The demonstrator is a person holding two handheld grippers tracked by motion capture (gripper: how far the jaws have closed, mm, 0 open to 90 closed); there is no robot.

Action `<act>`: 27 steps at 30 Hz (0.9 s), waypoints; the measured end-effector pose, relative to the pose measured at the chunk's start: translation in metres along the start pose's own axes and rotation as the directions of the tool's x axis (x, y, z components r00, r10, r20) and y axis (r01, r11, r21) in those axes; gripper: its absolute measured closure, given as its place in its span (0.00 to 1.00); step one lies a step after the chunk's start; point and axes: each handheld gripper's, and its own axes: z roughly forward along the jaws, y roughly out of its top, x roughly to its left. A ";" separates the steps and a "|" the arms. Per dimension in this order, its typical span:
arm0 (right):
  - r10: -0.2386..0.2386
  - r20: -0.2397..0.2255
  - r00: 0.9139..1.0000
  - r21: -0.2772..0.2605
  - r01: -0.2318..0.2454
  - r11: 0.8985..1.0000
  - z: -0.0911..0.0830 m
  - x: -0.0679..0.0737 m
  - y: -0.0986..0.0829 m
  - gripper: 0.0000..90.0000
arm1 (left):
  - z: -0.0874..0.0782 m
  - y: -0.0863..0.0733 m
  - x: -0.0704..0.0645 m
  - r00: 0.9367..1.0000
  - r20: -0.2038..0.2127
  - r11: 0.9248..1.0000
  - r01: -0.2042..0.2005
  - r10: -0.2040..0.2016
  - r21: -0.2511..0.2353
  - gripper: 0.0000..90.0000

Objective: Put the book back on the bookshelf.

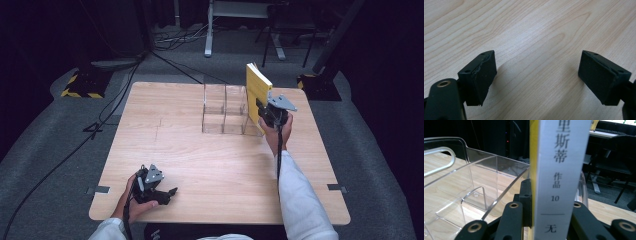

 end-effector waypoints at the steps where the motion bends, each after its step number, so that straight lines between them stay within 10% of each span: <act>1: 0.002 0.003 1.000 0.004 -0.002 1.000 0.001 0.001 -0.002 0.84 | 0.000 0.000 0.000 1.000 0.002 1.000 0.001 -0.001 0.000 0.18; 27: -0.008 -0.013 1.000 0.008 0.008 1.000 -0.013 0.000 -0.022 0.81 | 0.000 0.000 -0.001 1.000 0.000 1.000 0.003 -0.003 0.003 0.18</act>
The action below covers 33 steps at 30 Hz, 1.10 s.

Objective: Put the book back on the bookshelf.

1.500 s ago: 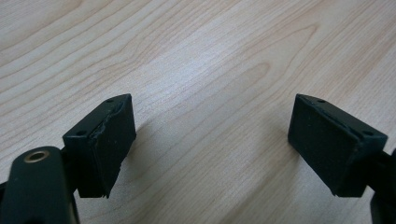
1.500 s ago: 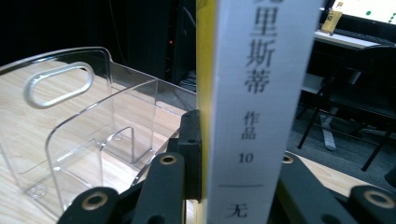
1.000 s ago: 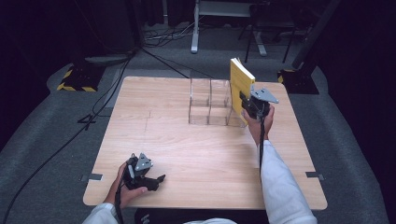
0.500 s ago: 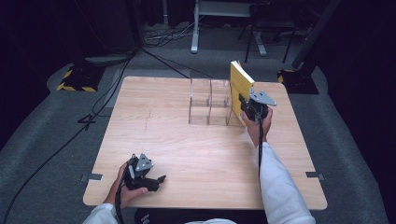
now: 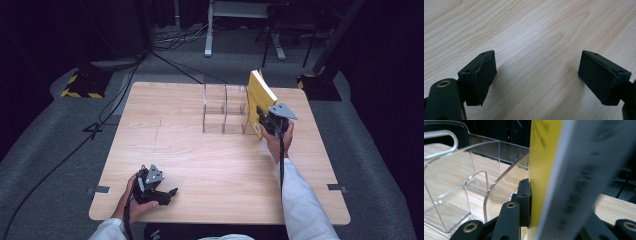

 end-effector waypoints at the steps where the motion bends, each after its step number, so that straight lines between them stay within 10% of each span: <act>1: 0.010 -0.004 1.000 -0.003 -0.010 1.000 -0.002 0.000 0.000 0.80 | 0.000 0.000 0.000 1.000 0.000 1.000 0.000 0.000 0.000 0.18; 33: 0.046 -0.018 0.999 -0.061 -0.047 0.997 -0.046 -0.028 -0.012 0.61 | 0.001 0.000 0.001 1.000 0.003 1.000 -0.002 0.002 -0.001 0.17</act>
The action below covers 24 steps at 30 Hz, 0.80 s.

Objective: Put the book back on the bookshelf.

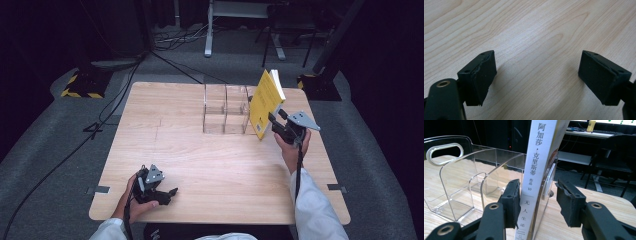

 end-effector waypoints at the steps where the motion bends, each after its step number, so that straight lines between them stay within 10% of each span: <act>1: -0.005 -0.002 1.000 0.002 0.005 1.000 0.000 0.000 0.000 0.60 | 0.000 0.000 0.000 1.000 0.000 1.000 0.001 -0.001 0.001 0.17; 24: -0.069 -0.141 0.988 0.105 0.084 0.991 -0.020 -0.010 0.009 0.54 | 0.000 0.000 0.000 1.000 -0.001 1.000 0.000 0.000 -0.001 0.17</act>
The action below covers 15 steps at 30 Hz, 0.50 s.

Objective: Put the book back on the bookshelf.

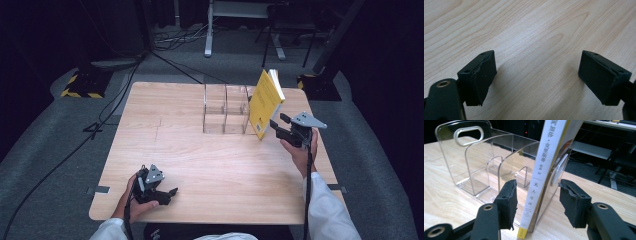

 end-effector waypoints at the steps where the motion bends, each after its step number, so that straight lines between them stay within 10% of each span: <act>1: -0.003 -0.008 1.000 0.005 0.004 1.000 -0.002 0.000 0.001 0.53 | 0.000 0.000 0.000 1.000 0.000 1.000 0.000 0.000 0.000 0.17; 15: -0.055 -0.099 0.994 0.100 0.065 0.993 -0.017 0.005 0.003 0.47 | 0.000 0.000 0.000 1.000 0.001 1.000 -0.001 0.001 0.000 0.17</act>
